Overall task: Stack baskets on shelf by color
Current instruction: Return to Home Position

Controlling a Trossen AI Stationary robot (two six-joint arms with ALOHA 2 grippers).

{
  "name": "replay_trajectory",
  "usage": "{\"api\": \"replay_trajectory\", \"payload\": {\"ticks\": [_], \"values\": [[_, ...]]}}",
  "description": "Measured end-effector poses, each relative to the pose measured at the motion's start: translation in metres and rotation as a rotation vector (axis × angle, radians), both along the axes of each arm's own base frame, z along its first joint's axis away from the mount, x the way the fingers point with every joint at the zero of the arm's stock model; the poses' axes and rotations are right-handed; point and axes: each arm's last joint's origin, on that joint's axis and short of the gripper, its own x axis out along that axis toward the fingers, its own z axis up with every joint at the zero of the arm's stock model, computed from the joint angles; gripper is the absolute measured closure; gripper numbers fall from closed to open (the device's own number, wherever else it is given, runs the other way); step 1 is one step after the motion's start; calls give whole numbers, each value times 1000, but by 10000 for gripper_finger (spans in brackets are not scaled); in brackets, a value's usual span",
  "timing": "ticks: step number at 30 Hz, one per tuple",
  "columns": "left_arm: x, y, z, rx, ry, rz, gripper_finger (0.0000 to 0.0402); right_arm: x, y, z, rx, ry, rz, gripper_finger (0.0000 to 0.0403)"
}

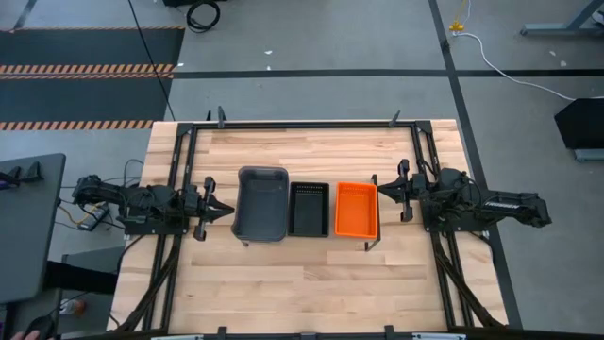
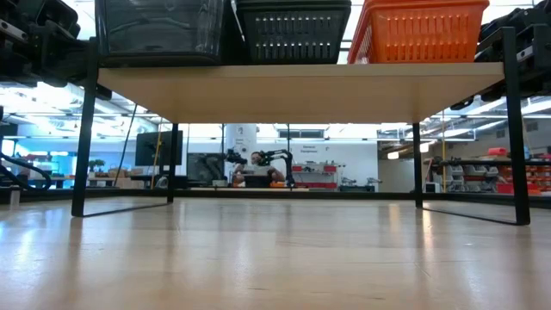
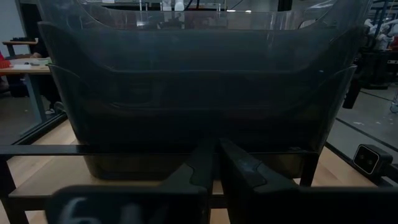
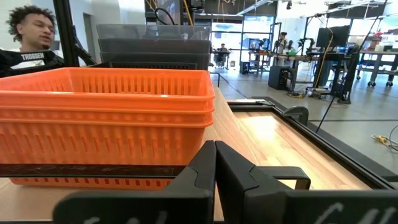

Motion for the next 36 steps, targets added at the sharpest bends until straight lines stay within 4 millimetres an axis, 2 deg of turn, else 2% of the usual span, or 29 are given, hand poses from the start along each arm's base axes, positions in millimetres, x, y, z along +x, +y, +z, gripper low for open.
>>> {"api": "replay_trajectory", "payload": {"ticks": [25,36], "values": [[0,0,0,0,0,0,376,0,0,0,0,0,0,391],[0,0,0,0,0,0,366,0,0,0,0,0,0,391]]}}
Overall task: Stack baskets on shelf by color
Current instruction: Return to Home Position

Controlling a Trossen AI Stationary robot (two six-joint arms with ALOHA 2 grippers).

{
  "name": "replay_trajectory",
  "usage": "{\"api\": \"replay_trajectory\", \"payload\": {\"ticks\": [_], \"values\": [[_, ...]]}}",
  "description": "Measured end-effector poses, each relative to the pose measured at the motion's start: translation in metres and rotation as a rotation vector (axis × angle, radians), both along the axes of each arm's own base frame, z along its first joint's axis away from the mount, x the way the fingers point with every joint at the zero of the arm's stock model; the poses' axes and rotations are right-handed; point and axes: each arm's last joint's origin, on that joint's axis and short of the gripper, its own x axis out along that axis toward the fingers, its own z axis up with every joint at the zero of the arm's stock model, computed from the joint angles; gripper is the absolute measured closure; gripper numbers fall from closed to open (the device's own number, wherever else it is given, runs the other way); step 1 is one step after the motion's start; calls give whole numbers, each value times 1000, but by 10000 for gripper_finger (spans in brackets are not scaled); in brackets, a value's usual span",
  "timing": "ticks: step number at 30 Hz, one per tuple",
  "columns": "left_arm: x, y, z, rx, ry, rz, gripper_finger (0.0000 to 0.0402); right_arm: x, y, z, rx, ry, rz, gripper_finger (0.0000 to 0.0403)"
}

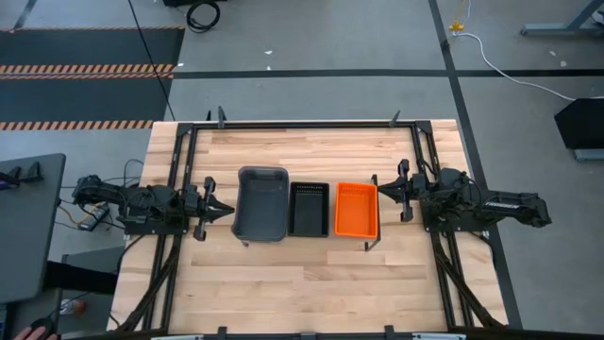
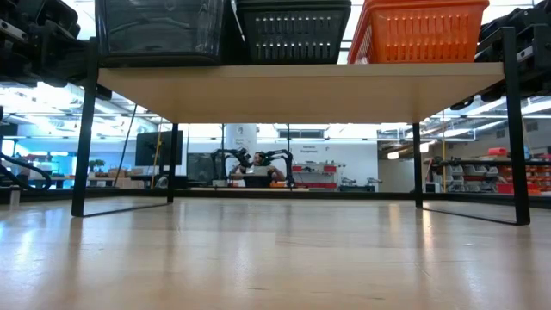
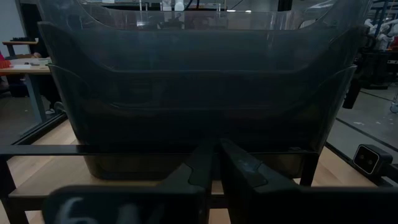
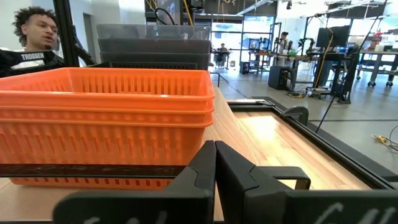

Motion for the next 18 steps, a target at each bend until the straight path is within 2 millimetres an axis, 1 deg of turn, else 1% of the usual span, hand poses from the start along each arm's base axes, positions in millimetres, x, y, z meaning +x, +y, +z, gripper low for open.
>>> {"api": "replay_trajectory", "payload": {"ticks": [8,18], "values": [[0,0,0,0,0,0,373,0,0,0,0,0,0,391],[0,0,0,0,0,0,367,0,0,0,0,0,0,391]]}}
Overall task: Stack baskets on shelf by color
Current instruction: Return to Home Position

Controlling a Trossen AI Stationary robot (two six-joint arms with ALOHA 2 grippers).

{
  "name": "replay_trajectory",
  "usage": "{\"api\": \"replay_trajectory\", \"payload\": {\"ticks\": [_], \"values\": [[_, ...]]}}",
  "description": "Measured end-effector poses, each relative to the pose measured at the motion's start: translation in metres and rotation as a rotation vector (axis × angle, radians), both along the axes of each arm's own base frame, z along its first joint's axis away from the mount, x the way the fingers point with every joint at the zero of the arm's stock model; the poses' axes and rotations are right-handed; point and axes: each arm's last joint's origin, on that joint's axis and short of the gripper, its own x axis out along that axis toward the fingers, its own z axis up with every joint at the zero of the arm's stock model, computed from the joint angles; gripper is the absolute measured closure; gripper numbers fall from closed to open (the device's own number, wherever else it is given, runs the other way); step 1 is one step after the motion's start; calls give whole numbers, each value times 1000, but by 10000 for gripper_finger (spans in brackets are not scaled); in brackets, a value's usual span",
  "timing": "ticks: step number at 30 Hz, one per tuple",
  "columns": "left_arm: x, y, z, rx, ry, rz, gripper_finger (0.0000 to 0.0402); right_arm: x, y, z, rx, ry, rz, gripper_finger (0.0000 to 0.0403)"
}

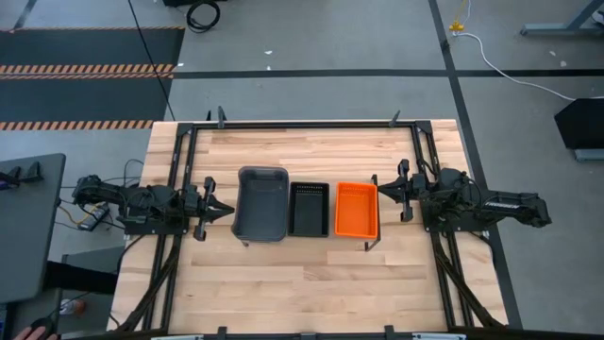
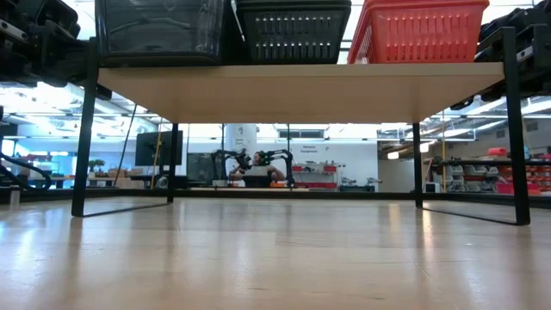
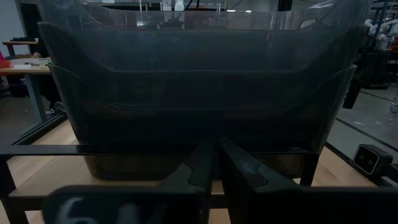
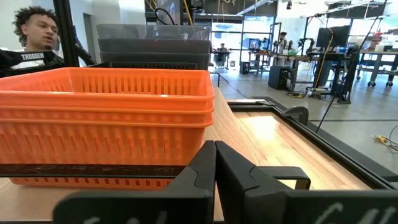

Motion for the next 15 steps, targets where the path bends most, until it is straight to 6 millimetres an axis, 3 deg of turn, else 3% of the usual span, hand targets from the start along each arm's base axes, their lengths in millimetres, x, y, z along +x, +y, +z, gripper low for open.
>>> {"api": "replay_trajectory", "payload": {"ticks": [15], "values": [[0,0,0,0,0,1,368,0,0,0,0,0,0,391]]}}
